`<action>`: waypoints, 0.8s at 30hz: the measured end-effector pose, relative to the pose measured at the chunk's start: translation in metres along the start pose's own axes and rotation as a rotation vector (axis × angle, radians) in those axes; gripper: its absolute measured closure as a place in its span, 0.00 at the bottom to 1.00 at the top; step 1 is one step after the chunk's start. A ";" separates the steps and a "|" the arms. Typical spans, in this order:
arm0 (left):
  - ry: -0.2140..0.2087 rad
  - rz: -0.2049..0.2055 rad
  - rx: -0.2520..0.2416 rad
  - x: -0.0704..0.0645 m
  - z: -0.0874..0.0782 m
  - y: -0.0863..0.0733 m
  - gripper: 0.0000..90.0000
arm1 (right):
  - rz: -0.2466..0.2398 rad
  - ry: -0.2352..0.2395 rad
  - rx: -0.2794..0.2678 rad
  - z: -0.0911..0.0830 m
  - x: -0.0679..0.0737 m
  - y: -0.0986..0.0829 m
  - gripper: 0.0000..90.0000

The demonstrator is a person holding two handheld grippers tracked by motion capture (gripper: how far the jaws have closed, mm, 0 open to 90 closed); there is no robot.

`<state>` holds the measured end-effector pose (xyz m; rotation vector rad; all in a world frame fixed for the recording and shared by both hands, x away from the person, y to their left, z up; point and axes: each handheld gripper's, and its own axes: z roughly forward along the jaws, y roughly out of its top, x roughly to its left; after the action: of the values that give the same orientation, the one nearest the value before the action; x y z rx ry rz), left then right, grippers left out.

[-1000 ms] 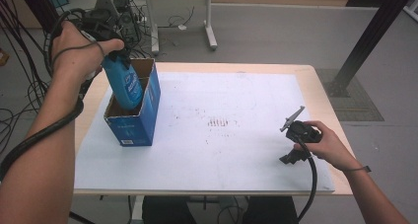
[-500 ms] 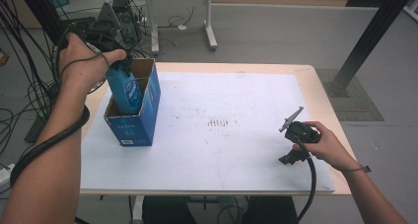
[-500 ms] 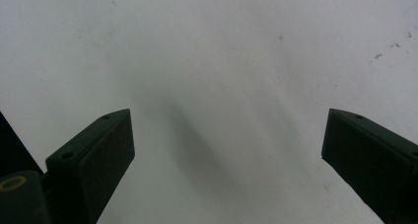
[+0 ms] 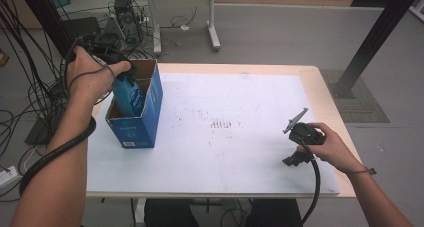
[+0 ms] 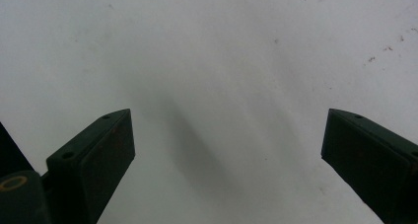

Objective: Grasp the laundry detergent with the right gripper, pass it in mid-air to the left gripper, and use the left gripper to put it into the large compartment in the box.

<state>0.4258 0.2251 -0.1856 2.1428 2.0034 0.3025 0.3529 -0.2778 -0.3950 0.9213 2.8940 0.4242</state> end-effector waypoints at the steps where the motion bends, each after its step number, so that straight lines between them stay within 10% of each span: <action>1: -0.003 -0.001 0.002 0.000 0.002 -0.001 0.42 | 0.001 0.000 0.000 0.000 0.000 0.000 0.06; 24: 0.002 0.004 0.024 -0.008 0.046 -0.012 0.42 | 0.008 0.003 -0.004 0.004 0.000 -0.001 0.07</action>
<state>0.4263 0.2182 -0.2332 2.1616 2.0148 0.2831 0.3531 -0.2783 -0.3991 0.9322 2.8928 0.4320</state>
